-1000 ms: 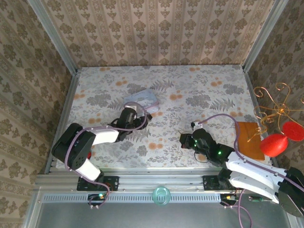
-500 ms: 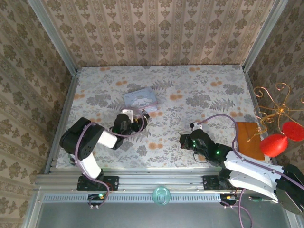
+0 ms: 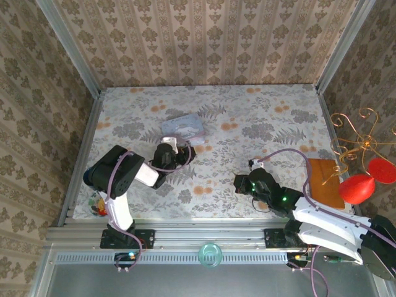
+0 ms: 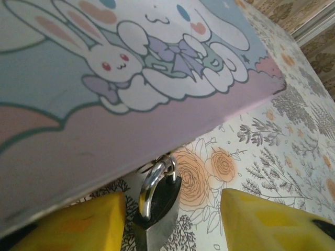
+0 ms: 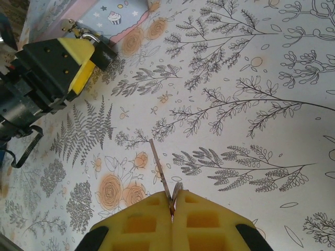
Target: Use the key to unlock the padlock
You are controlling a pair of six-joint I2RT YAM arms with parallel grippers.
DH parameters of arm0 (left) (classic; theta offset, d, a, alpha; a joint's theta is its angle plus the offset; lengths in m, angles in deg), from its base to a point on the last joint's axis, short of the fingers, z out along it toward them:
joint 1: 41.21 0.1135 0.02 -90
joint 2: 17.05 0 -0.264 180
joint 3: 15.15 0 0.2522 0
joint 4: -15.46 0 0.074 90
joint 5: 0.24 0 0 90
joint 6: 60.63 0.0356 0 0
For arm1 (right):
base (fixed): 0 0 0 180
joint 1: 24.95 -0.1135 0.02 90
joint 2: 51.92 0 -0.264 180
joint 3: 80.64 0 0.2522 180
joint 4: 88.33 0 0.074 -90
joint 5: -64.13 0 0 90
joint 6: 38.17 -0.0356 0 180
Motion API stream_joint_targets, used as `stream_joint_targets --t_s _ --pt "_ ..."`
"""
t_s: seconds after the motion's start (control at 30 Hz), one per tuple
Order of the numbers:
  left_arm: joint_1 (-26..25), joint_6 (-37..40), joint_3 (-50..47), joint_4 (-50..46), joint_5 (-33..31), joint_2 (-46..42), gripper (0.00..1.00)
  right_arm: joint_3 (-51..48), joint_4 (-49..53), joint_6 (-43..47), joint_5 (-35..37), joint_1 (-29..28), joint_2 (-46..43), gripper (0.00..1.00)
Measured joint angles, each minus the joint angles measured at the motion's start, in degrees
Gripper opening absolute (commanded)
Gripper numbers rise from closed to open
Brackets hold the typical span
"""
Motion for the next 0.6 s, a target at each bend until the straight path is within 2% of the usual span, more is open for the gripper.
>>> stream_joint_targets --t_s 0.17,0.5,0.6 --pt "-0.5 -1.7 3.7 -5.8 -2.5 0.4 0.42 0.0 0.0 0.0 0.0 0.0 -1.0 0.0" --pt "-1.4 -4.8 6.6 -10.5 -4.9 1.1 0.14 0.0 -0.3 0.0 0.0 0.0 -1.2 0.0" --pt "-1.7 -5.4 6.6 -10.4 -4.9 1.1 0.09 0.0 -0.8 -0.1 -0.5 0.1 0.3 0.0"
